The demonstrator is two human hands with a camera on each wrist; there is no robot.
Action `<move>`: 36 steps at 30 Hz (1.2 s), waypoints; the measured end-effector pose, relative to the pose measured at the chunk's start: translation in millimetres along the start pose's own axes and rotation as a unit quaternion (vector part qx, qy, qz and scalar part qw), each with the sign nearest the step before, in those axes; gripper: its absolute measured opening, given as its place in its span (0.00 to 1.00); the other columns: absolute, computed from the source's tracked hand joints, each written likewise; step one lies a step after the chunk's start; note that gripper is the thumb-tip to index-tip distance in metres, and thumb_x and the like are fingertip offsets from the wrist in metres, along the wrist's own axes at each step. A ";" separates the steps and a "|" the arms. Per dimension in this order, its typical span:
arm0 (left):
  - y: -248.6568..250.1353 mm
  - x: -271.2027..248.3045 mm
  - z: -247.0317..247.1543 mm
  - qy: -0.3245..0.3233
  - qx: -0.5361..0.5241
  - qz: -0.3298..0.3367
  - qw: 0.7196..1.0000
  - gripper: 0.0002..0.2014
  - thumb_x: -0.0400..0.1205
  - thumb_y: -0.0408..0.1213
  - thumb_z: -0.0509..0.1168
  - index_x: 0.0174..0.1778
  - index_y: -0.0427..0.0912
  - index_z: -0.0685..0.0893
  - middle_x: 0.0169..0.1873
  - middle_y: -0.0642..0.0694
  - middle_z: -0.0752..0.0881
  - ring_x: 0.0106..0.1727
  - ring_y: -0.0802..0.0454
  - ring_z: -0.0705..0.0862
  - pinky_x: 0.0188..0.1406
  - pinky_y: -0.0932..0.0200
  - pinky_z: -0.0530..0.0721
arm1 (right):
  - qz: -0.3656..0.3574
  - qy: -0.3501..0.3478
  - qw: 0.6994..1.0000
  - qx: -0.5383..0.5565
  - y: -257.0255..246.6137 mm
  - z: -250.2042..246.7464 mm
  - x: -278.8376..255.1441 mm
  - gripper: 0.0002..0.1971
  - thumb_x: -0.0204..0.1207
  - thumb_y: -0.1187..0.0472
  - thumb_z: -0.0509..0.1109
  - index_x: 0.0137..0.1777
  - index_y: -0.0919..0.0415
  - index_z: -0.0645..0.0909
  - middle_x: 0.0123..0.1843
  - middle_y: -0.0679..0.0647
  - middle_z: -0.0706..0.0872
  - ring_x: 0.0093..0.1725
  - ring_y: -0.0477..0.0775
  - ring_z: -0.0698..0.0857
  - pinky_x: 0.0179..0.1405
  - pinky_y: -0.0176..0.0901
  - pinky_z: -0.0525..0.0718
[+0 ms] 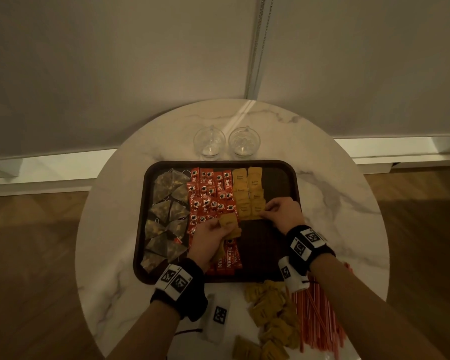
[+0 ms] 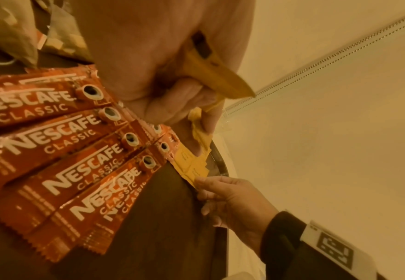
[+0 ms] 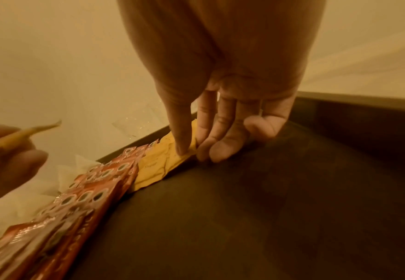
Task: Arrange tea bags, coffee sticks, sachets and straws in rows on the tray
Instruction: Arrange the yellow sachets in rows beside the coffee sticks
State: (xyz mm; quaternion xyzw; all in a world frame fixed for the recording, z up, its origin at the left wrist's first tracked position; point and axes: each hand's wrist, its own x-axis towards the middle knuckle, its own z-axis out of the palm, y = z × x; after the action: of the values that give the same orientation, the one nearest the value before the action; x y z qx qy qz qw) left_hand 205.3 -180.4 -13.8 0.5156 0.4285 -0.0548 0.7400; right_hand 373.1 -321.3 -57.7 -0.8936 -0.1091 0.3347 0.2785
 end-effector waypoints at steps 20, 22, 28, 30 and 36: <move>22.8 20.7 9.3 -0.012 0.146 0.069 0.987 0.05 0.82 0.40 0.68 0.49 0.46 0.88 0.47 0.51 0.90 0.54 0.56 0.87 0.60 0.56 0.83 | -0.025 -0.099 0.968 0.231 -15.1 5.5 -62.5 0.05 0.78 0.64 0.73 0.51 0.63 0.88 0.41 0.55 0.92 0.29 0.46 0.86 0.28 0.33 0.79; 18.1 19.7 5.3 0.023 0.102 0.044 0.994 0.10 0.85 0.41 0.64 0.48 0.42 0.89 0.44 0.46 0.91 0.53 0.51 0.87 0.59 0.54 0.82 | -0.001 -0.078 0.972 0.223 -11.1 6.2 -58.9 0.05 0.78 0.64 0.73 0.51 0.62 0.88 0.40 0.55 0.91 0.27 0.44 0.84 0.27 0.30 0.79; 8.4 1.4 -10.2 0.050 -0.024 -0.005 0.998 0.12 0.86 0.35 0.60 0.52 0.32 0.87 0.37 0.44 0.89 0.42 0.52 0.87 0.43 0.57 0.85 | 0.050 -0.078 0.983 0.159 -7.4 23.3 -43.4 0.09 0.77 0.62 0.74 0.55 0.63 0.86 0.40 0.55 0.91 0.27 0.48 0.84 0.35 0.38 0.85; 5.6 -4.6 -13.7 0.049 -0.043 -0.005 0.998 0.12 0.86 0.34 0.60 0.51 0.31 0.86 0.36 0.44 0.89 0.39 0.55 0.88 0.40 0.60 0.85 | 0.050 -0.076 0.985 0.144 -9.1 27.2 -39.4 0.09 0.77 0.62 0.74 0.55 0.64 0.86 0.38 0.55 0.90 0.25 0.48 0.83 0.33 0.37 0.85; -3.1 -11.0 -22.9 0.065 -0.041 0.005 0.997 0.12 0.86 0.34 0.61 0.54 0.29 0.86 0.39 0.43 0.88 0.33 0.60 0.86 0.28 0.67 0.84 | 0.039 -0.065 0.996 0.040 -11.4 30.4 -33.5 0.07 0.75 0.54 0.77 0.44 0.58 0.87 0.39 0.54 0.89 0.31 0.47 0.86 0.34 0.41 0.89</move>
State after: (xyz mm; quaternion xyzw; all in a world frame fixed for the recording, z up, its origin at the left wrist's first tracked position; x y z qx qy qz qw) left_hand 183.6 -167.3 -10.7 0.4896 0.4755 0.0000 0.7309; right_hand 327.8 -311.9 -52.1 -0.8618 -0.0789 0.4067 0.2927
